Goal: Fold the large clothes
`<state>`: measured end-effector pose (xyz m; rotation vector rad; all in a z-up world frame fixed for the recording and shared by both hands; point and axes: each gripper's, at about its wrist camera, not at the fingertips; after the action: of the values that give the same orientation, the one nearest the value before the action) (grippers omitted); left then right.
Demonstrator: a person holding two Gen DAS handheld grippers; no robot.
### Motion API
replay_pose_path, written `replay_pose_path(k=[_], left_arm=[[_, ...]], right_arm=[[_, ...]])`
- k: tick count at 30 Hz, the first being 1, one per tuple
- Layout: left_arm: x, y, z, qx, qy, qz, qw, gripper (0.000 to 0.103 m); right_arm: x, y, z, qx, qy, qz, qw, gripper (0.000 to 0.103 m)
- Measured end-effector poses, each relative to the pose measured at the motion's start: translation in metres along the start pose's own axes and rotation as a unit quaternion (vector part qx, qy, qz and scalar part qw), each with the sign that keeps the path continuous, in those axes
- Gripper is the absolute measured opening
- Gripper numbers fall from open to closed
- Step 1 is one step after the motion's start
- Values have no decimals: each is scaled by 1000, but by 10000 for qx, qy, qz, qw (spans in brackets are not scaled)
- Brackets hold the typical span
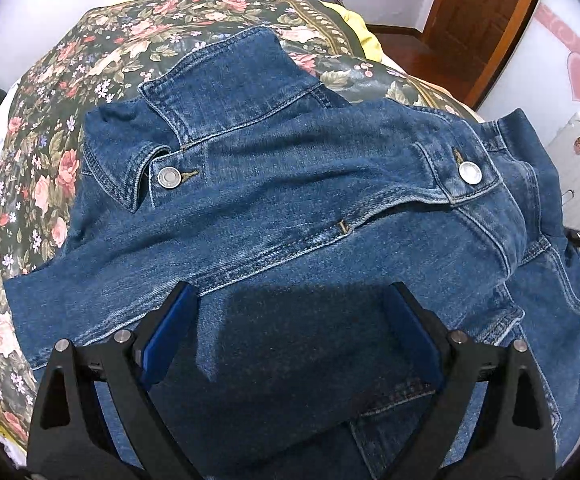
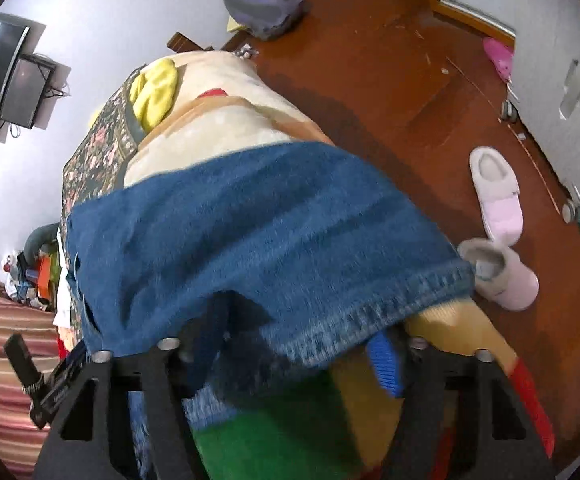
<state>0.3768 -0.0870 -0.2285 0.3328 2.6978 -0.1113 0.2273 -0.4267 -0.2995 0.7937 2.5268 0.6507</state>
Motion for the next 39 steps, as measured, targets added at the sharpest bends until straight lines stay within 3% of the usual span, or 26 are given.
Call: replay_pose_path(k=[3,6,10,14,20,24,29,34,39], left_arm=[[1,1,-1,14,11,-31,10000,96],[2,1,-5,-43,-23,-27,10000,96],[6,7,-18,-41,-168,-163,9997,96],[12,17,-38,118,-360,-359,9986,96],[19,39,-83,75,-816,-486,9955,96],[35,59,-114,-67,-1125,-501,9924,96],[58,81,-136,-125,-1270,-544,9903,96],[83,101,-142,-215,-1246,-655,9898,96],[97,111,-131,-218,-1051,-757,9913,96]], right_arm=[[-6,13,-6,185,-219,-69,9996,26],[-10,36,-24,318,-429,-508,9973,18],[-17,71,-60,-56,-769,-938,9926,14],[-11,128,-98,-387,-1207,-1567,9795,11],[9,225,-111,-877,-1330,-2295,9602,9],[37,286,-87,-1062,-1054,-2734,9502,9],[73,330,-33,-945,-565,-3061,9456,9],[101,331,30,-597,203,-3139,9473,9],[127,318,69,-101,788,-3434,9358,10]])
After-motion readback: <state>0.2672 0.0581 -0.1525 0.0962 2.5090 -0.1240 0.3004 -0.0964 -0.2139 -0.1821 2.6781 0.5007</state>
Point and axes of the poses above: each gripper's, at about its wrist camera, not at the fingertips, and z roughly the way its jaws point, y to its left, x to its underside
